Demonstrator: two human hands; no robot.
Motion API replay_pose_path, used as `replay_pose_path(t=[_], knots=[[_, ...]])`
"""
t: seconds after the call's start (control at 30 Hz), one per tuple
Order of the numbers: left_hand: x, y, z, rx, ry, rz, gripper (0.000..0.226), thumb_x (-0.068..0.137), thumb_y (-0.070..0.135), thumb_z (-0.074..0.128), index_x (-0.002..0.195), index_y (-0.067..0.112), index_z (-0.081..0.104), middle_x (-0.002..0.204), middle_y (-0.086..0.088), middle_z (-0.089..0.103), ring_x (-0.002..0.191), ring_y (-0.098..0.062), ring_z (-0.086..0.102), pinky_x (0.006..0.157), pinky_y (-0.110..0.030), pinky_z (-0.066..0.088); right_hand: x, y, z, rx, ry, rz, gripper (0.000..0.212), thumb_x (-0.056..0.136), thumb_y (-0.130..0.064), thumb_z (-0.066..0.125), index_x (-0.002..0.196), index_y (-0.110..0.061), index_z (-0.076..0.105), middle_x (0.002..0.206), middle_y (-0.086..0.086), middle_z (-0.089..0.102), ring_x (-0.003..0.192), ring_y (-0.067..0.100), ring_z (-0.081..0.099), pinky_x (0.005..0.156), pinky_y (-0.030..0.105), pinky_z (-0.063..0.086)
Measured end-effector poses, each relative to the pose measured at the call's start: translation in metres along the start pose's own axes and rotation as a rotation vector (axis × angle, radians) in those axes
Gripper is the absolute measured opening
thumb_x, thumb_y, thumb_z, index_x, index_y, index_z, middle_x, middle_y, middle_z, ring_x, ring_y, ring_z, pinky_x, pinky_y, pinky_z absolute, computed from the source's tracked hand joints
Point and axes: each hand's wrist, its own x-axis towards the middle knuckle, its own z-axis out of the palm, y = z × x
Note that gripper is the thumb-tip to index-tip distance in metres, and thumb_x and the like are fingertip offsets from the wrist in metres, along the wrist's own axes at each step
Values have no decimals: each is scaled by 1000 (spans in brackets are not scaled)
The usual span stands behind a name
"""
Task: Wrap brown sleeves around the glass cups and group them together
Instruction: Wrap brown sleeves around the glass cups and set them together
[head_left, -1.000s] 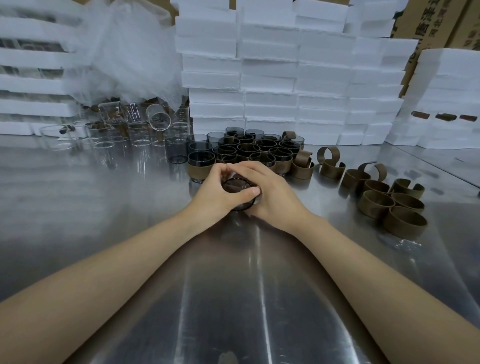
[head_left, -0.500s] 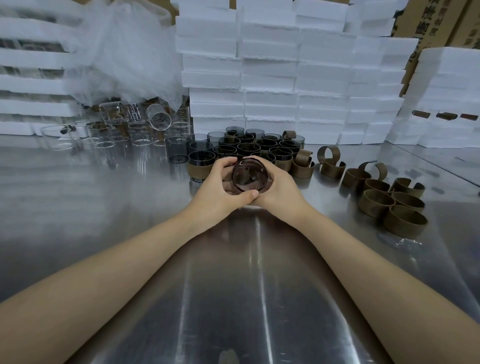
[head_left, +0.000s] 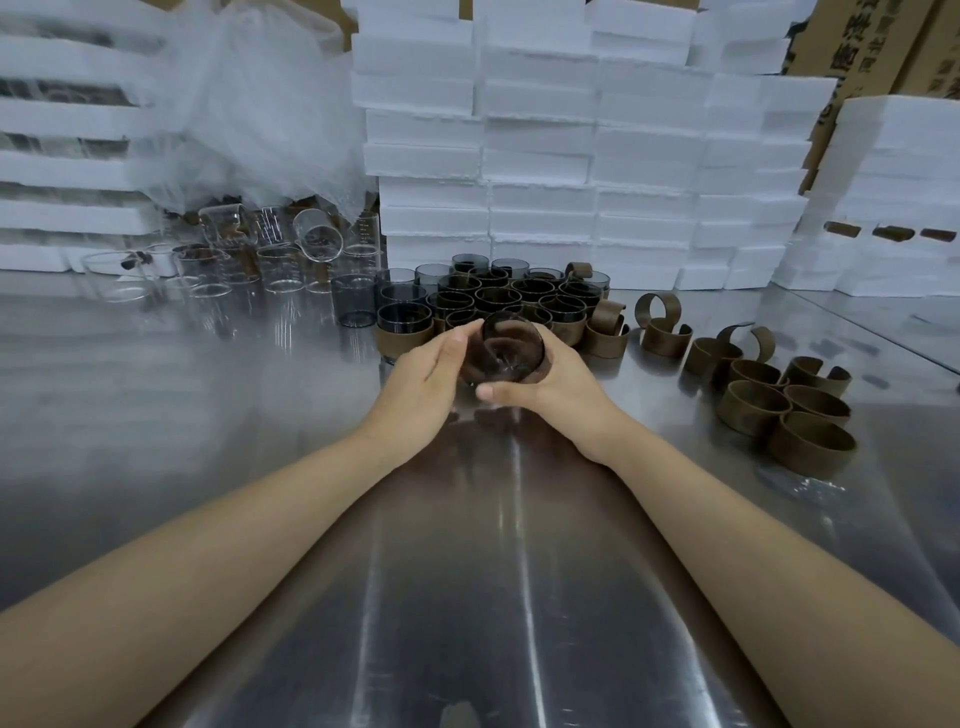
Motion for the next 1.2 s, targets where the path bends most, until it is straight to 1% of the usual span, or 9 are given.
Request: replay_pose_path(t=[0.1, 0.2, 0.27, 0.43, 0.53, 0.63, 0.93, 1.1, 1.2], knots=[[-3, 5, 0, 98, -35, 89, 58, 96, 54, 29, 149, 30, 34, 149, 15, 37, 138, -4, 27, 117, -31, 23, 0, -5, 5, 331, -74, 182, 55, 88, -26, 66, 134, -6, 44, 126, 25, 59, 110, 40, 61, 95, 44, 52], [-9, 11, 5, 7, -140, 147, 74, 82, 59, 53, 145, 50, 14, 157, 20, 18, 144, 0, 16, 115, -26, 25, -1, -10, 6, 618, -218, 416, 51, 94, -52, 46, 123, -13, 59, 116, 16, 68, 99, 31, 66, 85, 39, 56], [-11, 14, 8, -106, -147, 108, 93, 73, 51, 70, 146, 52, 12, 159, 17, 14, 144, -4, 24, 112, -28, 36, -2, -11, 6, 737, -255, 538, 54, 94, -58, 42, 112, -13, 68, 108, 9, 71, 91, 24, 70, 77, 35, 58], [-8, 8, 7, 39, -52, 87, 85, 79, 27, 80, 149, 36, 30, 156, 14, 28, 142, -1, 26, 116, -22, 25, 0, -8, 6, 737, -272, 562, 57, 94, -62, 40, 110, -16, 71, 114, 9, 70, 98, 25, 69, 85, 40, 56], [-7, 8, 9, -2, -57, 104, 71, 82, 22, 77, 142, 28, 40, 148, 9, 42, 133, 0, 41, 109, -14, 31, 1, -6, 5, 748, -296, 578, 58, 94, -63, 39, 109, -15, 70, 109, 10, 71, 94, 27, 70, 83, 42, 57], [-6, 9, 10, -43, -45, 94, 54, 88, 23, 71, 136, 27, 47, 133, 8, 54, 121, 0, 52, 104, -20, 42, 2, -7, 4, 757, -334, 603, 60, 93, -63, 40, 111, -12, 66, 103, 12, 71, 85, 27, 70, 85, 43, 57], [-6, 10, 8, -55, -12, 122, 27, 102, 31, 45, 127, 29, 54, 117, 15, 62, 100, 3, 60, 87, -8, 44, 1, -8, 5, 748, -393, 606, 61, 94, -61, 41, 107, -5, 62, 82, 13, 64, 67, 20, 62, 89, 44, 56], [-7, 12, 1, -153, 32, 59, 55, 99, 47, 24, 121, 18, 64, 111, 11, 69, 109, 2, 61, 98, -16, 43, 1, -9, 4, 720, -466, 629, 58, 85, -63, 52, 104, -8, 55, 65, 6, 50, 54, 14, 50, 83, 39, 57], [-5, 13, -1, -143, -45, 21, 53, 85, 55, 45, 123, 22, 62, 109, 16, 69, 107, 3, 61, 96, -17, 44, 1, -9, 2, 766, -475, 661, 55, 84, -62, 53, 99, -9, 56, 61, 2, 45, 47, 11, 39, 73, 35, 58]])
